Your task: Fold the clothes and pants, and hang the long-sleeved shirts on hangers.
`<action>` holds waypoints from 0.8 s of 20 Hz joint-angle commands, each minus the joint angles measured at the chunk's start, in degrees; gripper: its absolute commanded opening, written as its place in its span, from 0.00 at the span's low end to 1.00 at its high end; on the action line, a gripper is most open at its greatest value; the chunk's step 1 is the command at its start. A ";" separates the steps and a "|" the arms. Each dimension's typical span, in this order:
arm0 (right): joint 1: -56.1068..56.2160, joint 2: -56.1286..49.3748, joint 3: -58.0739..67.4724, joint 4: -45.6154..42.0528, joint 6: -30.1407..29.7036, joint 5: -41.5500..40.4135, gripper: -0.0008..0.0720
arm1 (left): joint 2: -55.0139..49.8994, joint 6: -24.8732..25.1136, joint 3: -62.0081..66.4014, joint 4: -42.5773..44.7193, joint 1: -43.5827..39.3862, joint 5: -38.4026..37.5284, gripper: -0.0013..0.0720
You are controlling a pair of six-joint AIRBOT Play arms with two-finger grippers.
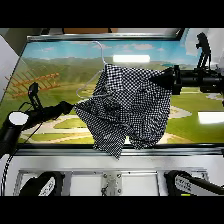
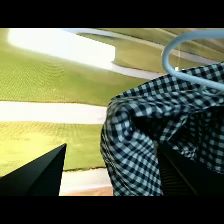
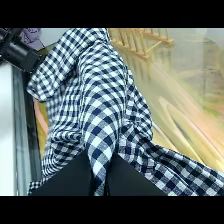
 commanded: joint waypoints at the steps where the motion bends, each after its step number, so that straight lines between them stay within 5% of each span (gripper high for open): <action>1: 0.24 0.09 0.04 0.13 0.24 -3.85 0.03 | 3.21 -3.45 -0.09 0.22 -3.32 -0.74 0.81; 5: 0.24 0.09 0.04 1.60 1.29 -6.25 0.03 | 2.14 -12.15 -0.07 0.72 -19.82 9.51 0.81; 10: 0.24 0.09 0.04 1.73 1.29 -6.19 0.03 | -7.98 -20.96 0.09 0.48 -35.43 32.54 0.81; 16: 0.24 0.09 0.04 1.75 1.31 -5.99 0.03 | -18.56 -23.04 5.51 0.59 -36.74 33.55 0.77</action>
